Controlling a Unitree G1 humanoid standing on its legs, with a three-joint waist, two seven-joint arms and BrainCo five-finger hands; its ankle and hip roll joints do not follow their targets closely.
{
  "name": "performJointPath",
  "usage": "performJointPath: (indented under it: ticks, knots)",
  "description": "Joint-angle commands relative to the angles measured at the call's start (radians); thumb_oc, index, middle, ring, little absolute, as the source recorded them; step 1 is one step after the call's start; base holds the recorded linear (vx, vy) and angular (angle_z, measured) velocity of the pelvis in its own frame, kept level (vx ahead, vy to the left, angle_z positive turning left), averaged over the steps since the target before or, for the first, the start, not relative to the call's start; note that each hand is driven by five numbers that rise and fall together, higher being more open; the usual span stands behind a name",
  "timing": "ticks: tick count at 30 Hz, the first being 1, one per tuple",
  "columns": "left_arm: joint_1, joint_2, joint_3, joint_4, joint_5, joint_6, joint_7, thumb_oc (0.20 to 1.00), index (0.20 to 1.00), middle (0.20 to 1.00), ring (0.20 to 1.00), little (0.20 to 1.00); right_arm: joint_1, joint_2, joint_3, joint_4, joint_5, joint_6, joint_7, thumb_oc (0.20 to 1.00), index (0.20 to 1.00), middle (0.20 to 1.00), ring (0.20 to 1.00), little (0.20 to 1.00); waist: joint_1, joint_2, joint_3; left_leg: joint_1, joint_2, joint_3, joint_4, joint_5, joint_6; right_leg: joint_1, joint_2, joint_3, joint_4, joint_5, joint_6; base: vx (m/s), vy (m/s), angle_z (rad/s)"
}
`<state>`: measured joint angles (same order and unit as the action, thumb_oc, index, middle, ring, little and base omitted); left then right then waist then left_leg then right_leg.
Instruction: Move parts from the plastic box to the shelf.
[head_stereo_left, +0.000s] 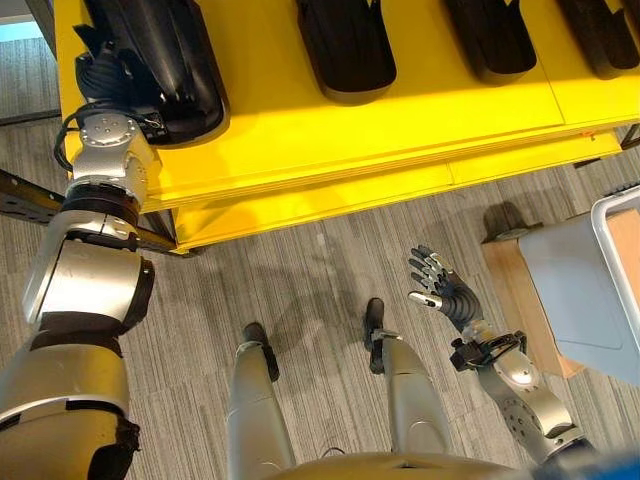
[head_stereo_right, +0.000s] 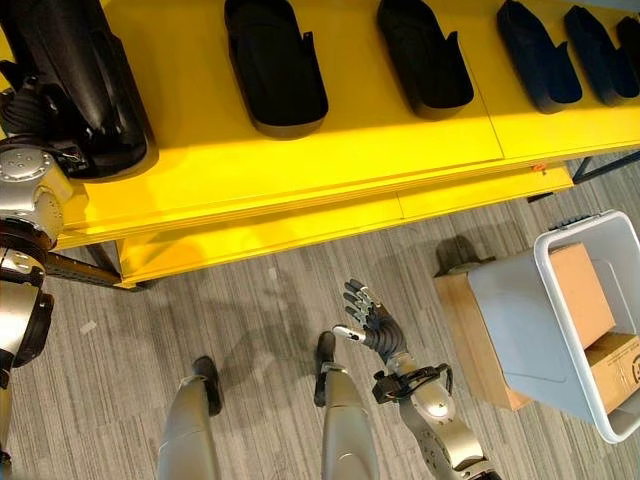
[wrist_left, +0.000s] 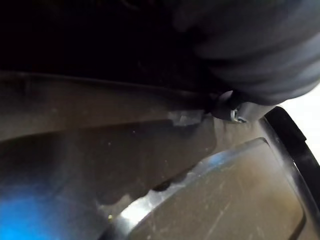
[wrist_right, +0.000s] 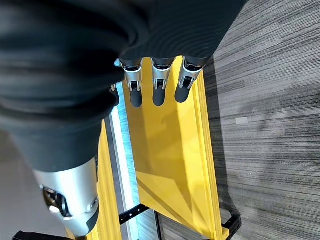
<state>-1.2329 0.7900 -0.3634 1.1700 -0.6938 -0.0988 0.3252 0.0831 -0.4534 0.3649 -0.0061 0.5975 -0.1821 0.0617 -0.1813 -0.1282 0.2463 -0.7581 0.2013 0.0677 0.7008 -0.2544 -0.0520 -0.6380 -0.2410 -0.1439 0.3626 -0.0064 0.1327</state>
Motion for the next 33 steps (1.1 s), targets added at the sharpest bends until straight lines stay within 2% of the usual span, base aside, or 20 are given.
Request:
performJointPath:
  ticks: [1,3,4,16,28,33]
  knots:
    - [-0.085,0.064,-0.005,0.038,0.007,-0.052,-0.004,0.200,0.200,0.200,0.200,0.200,0.020,-0.064,-0.025,-0.049,0.029,-0.036,0.014,1.000,1.000,1.000,1.000,1.000,-0.004,0.017,-0.053,0.014,0.052,-0.076,-0.036,0.041,-0.058,0.000,-0.066,0.072,0.075,0.010,0.071,0.00,0.010,-0.06]
    - [-0.082,0.065,-0.003,0.036,0.000,-0.053,-0.005,0.200,0.200,0.200,0.200,0.200,0.024,-0.068,-0.029,-0.053,0.027,-0.036,0.016,1.000,1.000,1.000,1.000,1.000,-0.002,0.020,-0.055,0.007,0.050,-0.077,-0.032,0.039,-0.057,-0.005,-0.068,0.074,0.080,0.008,0.070,0.00,0.004,-0.02]
    - [-0.079,0.062,0.005,0.033,-0.018,-0.055,-0.007,1.000,1.000,1.000,1.000,1.000,0.027,-0.071,-0.030,-0.052,0.025,-0.034,0.016,1.000,1.000,1.000,1.000,1.000,-0.001,0.023,-0.058,0.005,0.049,-0.077,-0.032,0.037,-0.056,-0.008,-0.068,0.076,0.083,0.007,0.069,0.00,0.000,0.00]
    - [-0.050,0.025,0.077,-0.001,-0.172,-0.084,-0.009,1.000,1.000,1.000,1.000,1.000,0.031,-0.091,-0.039,-0.059,0.025,-0.027,0.015,1.000,1.000,1.000,1.000,1.000,0.002,0.032,-0.067,0.004,0.049,-0.073,-0.028,0.034,-0.056,-0.022,-0.073,0.086,0.091,0.008,0.068,0.00,0.002,-0.01]
    - [-0.039,0.052,0.067,-0.011,-0.163,-0.088,-0.030,1.000,1.000,1.000,1.000,1.000,0.035,-0.101,-0.050,-0.055,0.024,-0.026,0.024,1.000,1.000,1.000,1.000,1.000,0.013,0.043,-0.070,0.021,0.048,-0.074,-0.035,0.041,-0.061,-0.016,-0.074,0.087,0.112,-0.002,0.067,0.00,0.000,0.00]
    - [-0.016,0.080,0.026,-0.050,-0.087,-0.099,-0.049,1.000,1.000,1.000,1.000,1.000,0.028,-0.109,-0.058,-0.046,0.019,-0.028,0.033,1.000,1.000,1.000,1.000,1.000,0.029,0.055,-0.070,0.071,0.042,-0.071,-0.066,0.055,-0.067,0.026,-0.080,0.083,0.112,-0.008,0.065,0.00,-0.015,0.02]
